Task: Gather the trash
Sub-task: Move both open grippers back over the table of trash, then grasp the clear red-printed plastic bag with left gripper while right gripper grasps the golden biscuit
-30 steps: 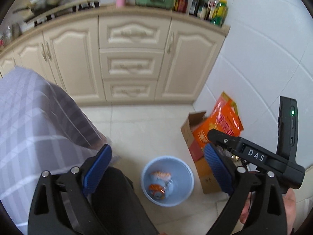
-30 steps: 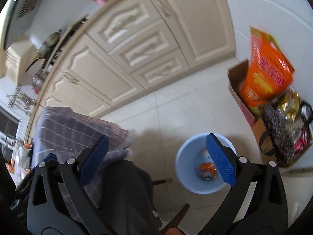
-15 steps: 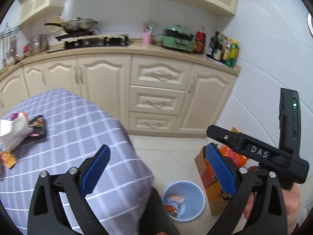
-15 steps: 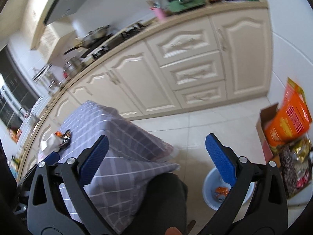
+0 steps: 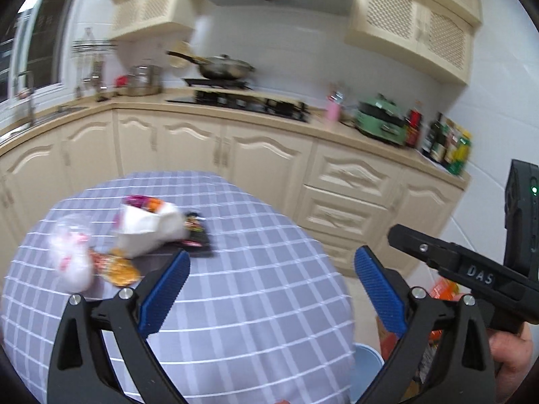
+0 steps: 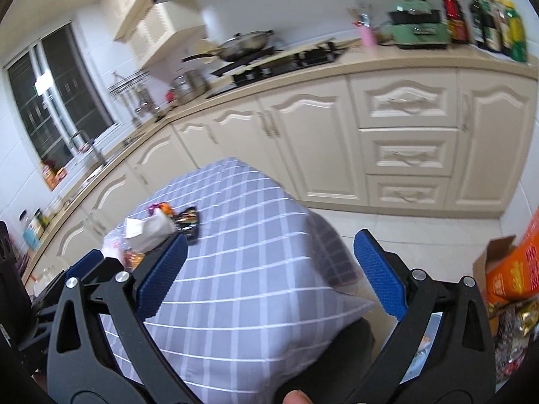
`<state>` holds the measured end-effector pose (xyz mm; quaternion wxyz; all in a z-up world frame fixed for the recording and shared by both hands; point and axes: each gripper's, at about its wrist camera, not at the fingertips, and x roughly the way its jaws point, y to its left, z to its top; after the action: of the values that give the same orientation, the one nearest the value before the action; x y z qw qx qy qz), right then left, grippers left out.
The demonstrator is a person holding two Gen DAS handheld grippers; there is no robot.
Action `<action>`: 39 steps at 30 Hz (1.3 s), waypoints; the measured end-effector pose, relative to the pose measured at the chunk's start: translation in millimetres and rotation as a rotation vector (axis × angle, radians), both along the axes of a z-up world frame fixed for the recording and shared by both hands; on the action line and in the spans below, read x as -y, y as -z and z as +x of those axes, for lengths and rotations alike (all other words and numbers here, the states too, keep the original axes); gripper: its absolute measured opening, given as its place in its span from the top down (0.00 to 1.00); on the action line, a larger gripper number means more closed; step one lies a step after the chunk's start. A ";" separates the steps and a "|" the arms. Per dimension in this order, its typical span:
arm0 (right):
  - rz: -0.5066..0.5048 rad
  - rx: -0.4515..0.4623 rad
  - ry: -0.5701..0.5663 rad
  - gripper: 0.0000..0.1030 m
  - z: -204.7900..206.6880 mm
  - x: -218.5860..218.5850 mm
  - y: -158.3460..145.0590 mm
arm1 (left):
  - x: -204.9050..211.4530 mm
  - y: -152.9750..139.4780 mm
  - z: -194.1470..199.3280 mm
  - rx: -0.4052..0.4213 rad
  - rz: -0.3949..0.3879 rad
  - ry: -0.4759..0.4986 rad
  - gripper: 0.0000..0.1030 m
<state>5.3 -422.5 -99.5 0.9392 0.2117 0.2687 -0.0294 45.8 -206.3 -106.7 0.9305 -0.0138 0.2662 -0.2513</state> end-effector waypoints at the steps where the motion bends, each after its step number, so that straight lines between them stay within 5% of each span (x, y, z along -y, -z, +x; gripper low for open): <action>1: -0.007 0.001 -0.011 0.06 3.4 -6.8 -2.2 | -11.7 -1.7 1.9 0.004 -0.007 -0.032 0.07; 11: -0.057 -0.041 -0.166 0.06 59.0 -80.7 0.1 | -123.3 11.7 35.0 -0.033 -0.019 -0.326 0.06; 17: -0.104 -0.107 -0.265 0.06 90.7 -125.0 16.8 | -164.7 34.8 61.5 -0.092 0.019 -0.423 0.06; 27: -0.174 -0.225 -0.424 0.06 132.3 -184.2 65.2 | -174.4 81.6 126.5 -0.239 0.044 -0.415 0.06; 33: -0.210 -0.252 -0.477 0.06 153.2 -208.5 78.8 | -185.0 99.5 158.0 -0.318 -0.028 -0.377 0.07; 35: -0.225 -0.255 -0.500 0.06 157.5 -219.0 82.1 | -188.6 104.4 161.3 -0.341 -0.055 -0.353 0.32; 39: -0.249 -0.259 -0.536 0.14 166.7 -240.4 87.1 | -196.2 106.6 157.9 -0.341 -0.070 -0.333 0.34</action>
<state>172.0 -182.1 -186.7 0.8902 0.0113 0.4264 0.1597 203.7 -10.1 -213.3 0.8996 -0.1321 0.4046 -0.0978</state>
